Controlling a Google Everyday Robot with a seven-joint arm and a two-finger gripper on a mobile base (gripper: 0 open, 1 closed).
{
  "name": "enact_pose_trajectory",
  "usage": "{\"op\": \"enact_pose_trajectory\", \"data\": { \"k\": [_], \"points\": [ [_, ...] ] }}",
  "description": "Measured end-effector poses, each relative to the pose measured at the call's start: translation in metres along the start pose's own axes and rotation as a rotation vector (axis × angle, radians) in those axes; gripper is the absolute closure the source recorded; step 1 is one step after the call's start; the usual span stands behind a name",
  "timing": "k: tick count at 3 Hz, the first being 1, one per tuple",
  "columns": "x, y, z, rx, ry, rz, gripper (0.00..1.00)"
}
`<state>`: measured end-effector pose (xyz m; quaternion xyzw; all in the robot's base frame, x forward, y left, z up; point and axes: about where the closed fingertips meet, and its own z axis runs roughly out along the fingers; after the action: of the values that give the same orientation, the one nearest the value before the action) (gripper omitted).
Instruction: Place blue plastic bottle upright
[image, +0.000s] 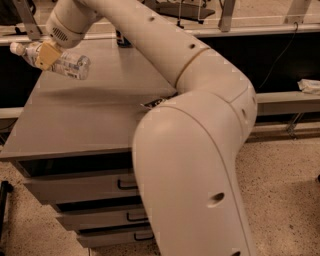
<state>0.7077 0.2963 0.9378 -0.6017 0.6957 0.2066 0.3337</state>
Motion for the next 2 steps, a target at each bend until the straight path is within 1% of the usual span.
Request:
{"op": "enact_pose_trajectory", "data": {
  "k": [1, 2],
  "points": [
    [-0.009, -0.016, -0.028, -0.022, -0.196, -0.019, 1.0],
    [0.005, -0.045, -0.066, -0.005, -0.358, -0.044, 1.0]
  ]
}}
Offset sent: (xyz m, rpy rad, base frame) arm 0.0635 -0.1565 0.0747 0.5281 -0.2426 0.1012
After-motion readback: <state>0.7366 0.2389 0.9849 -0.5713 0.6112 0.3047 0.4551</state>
